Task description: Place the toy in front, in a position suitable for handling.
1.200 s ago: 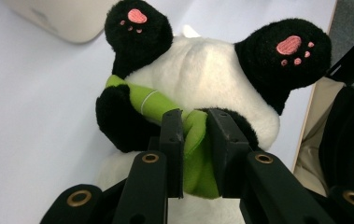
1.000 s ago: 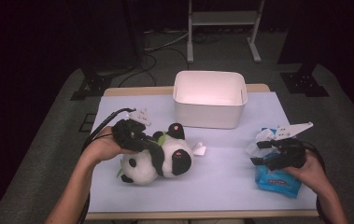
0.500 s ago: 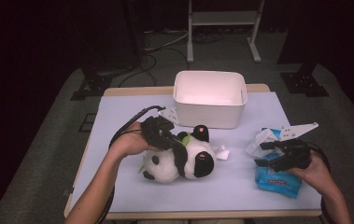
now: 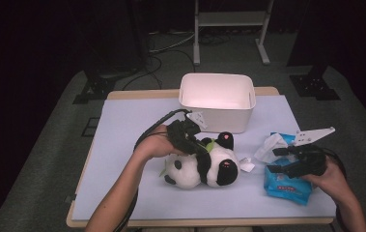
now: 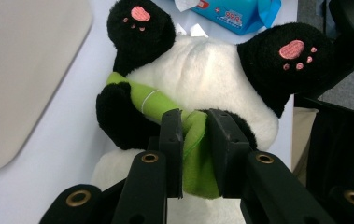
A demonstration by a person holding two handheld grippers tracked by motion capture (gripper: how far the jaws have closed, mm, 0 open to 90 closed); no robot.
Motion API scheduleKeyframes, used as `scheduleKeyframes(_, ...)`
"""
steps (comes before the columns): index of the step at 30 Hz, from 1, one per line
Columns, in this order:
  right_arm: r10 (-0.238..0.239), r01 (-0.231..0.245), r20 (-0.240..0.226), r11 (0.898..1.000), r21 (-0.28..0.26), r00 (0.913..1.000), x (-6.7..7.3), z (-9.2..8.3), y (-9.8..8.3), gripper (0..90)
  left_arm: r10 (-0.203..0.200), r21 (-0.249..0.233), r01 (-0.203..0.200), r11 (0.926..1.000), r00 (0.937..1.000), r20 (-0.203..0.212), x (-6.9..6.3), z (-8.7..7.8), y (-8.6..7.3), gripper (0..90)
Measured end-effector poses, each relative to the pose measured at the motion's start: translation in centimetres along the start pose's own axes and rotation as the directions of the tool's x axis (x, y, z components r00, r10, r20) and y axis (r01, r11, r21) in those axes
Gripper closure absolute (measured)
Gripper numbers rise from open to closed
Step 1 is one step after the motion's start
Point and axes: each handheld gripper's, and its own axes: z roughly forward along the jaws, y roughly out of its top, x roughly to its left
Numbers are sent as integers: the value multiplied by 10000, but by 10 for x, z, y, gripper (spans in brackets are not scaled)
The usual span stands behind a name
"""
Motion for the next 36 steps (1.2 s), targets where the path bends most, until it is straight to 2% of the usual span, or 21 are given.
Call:
scheduleKeyframes(7,21,-23,110,9998,179,9999,-1,-1,-3,268,22,-137,-15,9999,9986,522,-7,15,-5,724)
scheduleKeyframes(11,48,-53,197,9998,217,9998,-1,-4,-3,269,-77,-266,94,9996,9977,667,-10,15,-10,676)
scheduleKeyframes(14,109,-113,234,9998,143,9997,-1,-7,-2,268,-233,-361,260,9990,9970,745,-11,15,-12,596)
scheduleKeyframes(21,205,-218,297,9989,419,9993,-2,-15,9,268,-222,-748,272,9968,9975,669,-18,8,-18,490)
scheduleKeyframes(23,325,-329,104,9987,389,9994,-4,-18,12,268,-239,-923,283,9953,9986,480,-20,6,-21,478)
scheduleKeyframes(25,454,-451,-61,9983,379,9990,-7,-19,14,255,-271,-1077,325,9937,9983,513,-22,4,-24,468)
scheduleKeyframes(28,613,-603,-145,9965,581,9980,-13,-18,17,241,-234,-990,273,9947,9989,403,-25,2,-29,450)
scheduleKeyframes(36,772,-803,311,9898,1173,9965,-28,-8,22,231,-476,-1073,487,9930,9988,132,-25,-7,-45,406)
